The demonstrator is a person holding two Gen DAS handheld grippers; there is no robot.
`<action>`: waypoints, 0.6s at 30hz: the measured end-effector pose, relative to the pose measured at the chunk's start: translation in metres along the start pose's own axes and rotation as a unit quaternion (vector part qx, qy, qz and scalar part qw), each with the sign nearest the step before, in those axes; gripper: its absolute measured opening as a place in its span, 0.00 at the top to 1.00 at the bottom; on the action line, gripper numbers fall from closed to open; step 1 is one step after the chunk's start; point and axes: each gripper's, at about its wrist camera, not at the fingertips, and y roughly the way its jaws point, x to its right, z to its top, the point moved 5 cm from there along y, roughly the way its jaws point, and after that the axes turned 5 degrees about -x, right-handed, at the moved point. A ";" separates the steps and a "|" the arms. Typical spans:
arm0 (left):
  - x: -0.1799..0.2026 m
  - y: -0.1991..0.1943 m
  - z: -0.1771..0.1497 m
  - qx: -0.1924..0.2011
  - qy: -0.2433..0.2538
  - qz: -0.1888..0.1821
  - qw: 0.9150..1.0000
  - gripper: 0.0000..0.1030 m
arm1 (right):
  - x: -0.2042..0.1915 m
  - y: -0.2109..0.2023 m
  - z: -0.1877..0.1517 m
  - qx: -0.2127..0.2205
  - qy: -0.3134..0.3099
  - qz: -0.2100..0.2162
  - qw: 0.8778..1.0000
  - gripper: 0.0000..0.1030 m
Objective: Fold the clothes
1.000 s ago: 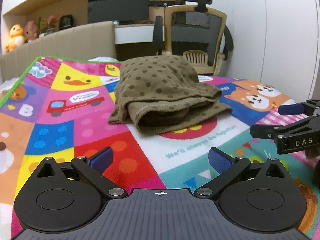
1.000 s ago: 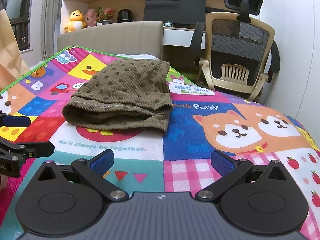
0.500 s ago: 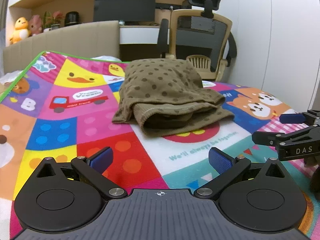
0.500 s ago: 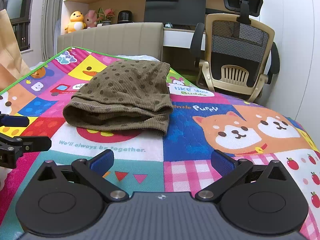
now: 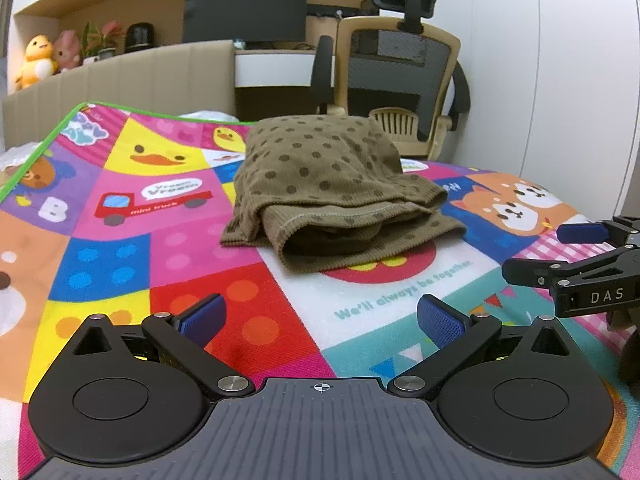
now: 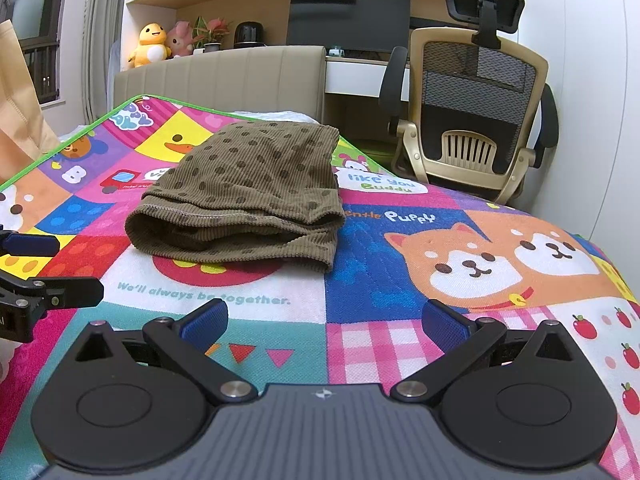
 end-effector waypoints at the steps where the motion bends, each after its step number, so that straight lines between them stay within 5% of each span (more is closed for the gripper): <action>1: 0.000 0.000 0.000 0.000 0.000 0.000 1.000 0.00 | 0.000 0.000 0.000 0.000 0.000 0.000 1.000 0.00; 18: 0.000 0.000 0.000 0.000 0.001 0.000 1.000 0.00 | 0.001 0.001 0.000 -0.001 0.003 0.001 1.000 0.00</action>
